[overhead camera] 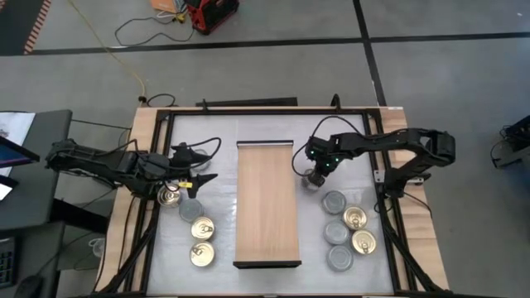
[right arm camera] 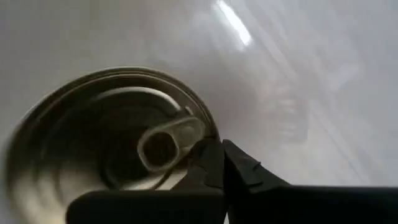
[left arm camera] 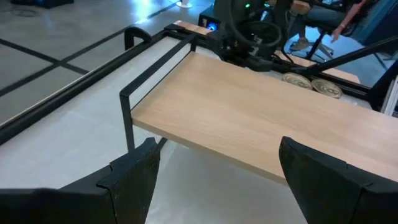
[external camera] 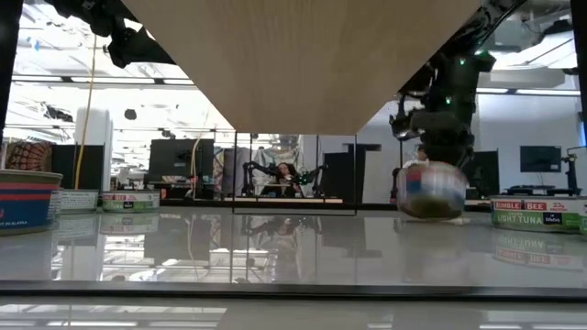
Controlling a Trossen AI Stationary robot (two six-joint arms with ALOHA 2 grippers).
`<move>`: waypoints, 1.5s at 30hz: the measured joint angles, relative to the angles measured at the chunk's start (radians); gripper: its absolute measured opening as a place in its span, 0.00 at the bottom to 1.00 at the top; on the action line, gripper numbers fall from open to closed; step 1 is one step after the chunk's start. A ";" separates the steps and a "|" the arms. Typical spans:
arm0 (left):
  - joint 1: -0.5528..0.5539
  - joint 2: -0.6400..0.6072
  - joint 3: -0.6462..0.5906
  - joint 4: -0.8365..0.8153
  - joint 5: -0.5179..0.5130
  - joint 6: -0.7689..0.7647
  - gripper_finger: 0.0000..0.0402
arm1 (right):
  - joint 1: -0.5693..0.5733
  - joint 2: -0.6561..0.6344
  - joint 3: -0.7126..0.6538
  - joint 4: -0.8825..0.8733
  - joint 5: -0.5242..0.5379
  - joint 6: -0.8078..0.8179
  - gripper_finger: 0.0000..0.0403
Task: Stack canned seafood by type on shelf
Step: Put the blue tuna can on the shelf
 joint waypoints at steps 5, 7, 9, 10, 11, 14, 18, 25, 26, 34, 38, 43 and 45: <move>-0.001 0.000 0.000 -0.015 0.001 0.000 0.79 | -0.035 -0.001 -0.029 -0.013 0.028 -0.001 0.09; -0.001 0.000 -0.001 -0.018 0.004 0.000 0.79 | -0.054 0.001 -0.039 -0.036 0.057 0.002 0.09; -0.001 0.000 -0.001 -0.024 0.004 0.000 0.79 | -0.069 -0.009 -0.042 -0.058 0.117 0.008 0.09; -0.001 0.000 -0.001 -0.027 0.004 0.000 0.79 | -0.078 -0.018 -0.041 -0.050 0.136 0.005 0.09; -0.001 0.000 -0.001 -0.029 0.005 0.000 0.79 | -0.085 -0.027 -0.040 -0.043 0.150 -0.004 0.09; -0.001 0.000 -0.001 -0.034 0.005 0.000 0.79 | -0.109 -0.082 -0.040 -0.070 0.149 -0.030 0.10; -0.002 0.000 -0.001 -0.030 0.026 -0.001 0.79 | -0.121 -0.208 -0.030 -0.146 0.152 -0.077 0.14; -0.002 0.007 -0.001 -0.027 -0.001 0.019 0.79 | 0.077 -0.382 0.003 -0.240 0.147 -0.165 0.30; -0.002 0.009 -0.001 -0.026 -0.010 0.024 0.79 | 0.111 -0.394 0.003 -0.235 0.146 -0.170 0.34; -0.002 0.015 -0.001 -0.004 -0.059 0.027 0.79 | 0.287 -0.390 0.003 -0.118 0.145 -0.020 0.80; -0.002 0.015 -0.001 -0.003 -0.062 0.027 0.79 | 0.335 -0.297 0.005 -0.087 0.273 0.082 0.95; -0.002 0.013 -0.001 -0.005 -0.062 0.027 0.79 | 0.347 -0.179 0.054 -0.088 0.390 0.132 0.96; -0.002 0.012 -0.001 -0.007 -0.059 0.025 0.79 | 0.348 -0.149 0.058 -0.049 0.388 0.133 0.94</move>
